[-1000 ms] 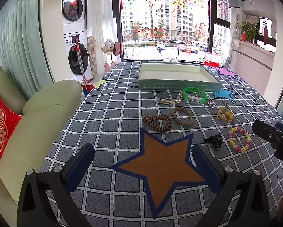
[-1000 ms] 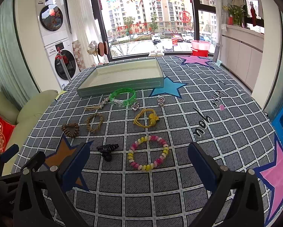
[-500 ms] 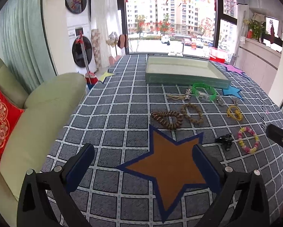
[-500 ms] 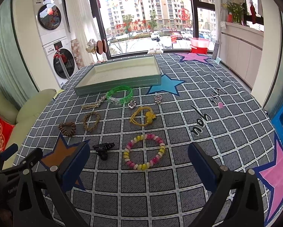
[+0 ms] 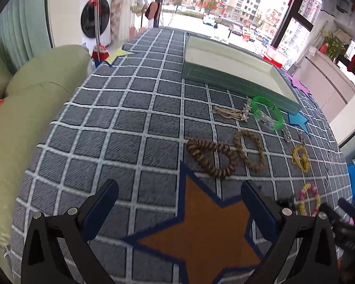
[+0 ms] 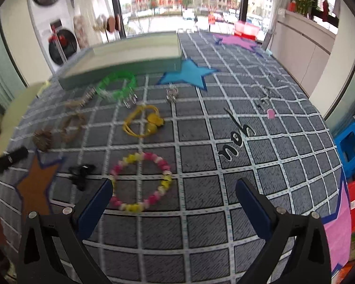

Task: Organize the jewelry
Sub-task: 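Grasp the pink-yellow beaded bracelet with the right gripper while the left grasps the brown bead bracelet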

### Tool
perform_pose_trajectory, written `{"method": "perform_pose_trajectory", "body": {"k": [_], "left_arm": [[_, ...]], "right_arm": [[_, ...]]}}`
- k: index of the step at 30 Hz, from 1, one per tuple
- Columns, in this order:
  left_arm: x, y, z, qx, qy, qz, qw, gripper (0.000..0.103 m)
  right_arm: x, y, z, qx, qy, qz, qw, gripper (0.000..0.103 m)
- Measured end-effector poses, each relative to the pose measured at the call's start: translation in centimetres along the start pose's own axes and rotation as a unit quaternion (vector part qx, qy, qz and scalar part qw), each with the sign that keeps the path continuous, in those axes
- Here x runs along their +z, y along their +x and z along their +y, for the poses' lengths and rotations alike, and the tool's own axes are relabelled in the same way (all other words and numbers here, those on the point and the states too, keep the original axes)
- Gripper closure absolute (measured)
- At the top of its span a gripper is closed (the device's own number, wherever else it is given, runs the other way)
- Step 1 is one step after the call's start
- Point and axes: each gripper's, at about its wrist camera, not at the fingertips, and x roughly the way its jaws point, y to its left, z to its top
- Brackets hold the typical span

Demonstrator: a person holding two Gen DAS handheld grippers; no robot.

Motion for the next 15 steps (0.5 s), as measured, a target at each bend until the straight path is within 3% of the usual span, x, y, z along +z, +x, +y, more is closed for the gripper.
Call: {"method": "perform_pose_trajectory", "body": {"k": [8, 10, 12, 15], "left_arm": [[2.1, 2.3, -2.0, 0.002, 0.025, 0.010, 0.9996, 0.000], [2.1, 2.7, -2.4, 0.004, 0.037, 0.015, 0.9992, 0.018], [2.0, 3.1, -2.9, 0.003, 0.048, 0.022, 0.9986, 0.022], [1.8, 2.8, -3.7, -0.016, 0.070, 0.012, 0.9973, 0.048]], "right_arm": [[0.3, 2.9, 0.0, -0.008, -0.009, 0.040, 0.999, 0.001], [0.3, 2.8, 0.2, -0.005, -0.012, 0.037, 0.999, 0.007], [0.3, 2.6, 0.5, -0.002, -0.017, 0.037, 0.999, 0.018], [0.3, 2.0, 0.9, 0.002, -0.022, 0.038, 0.999, 0.035]]}}
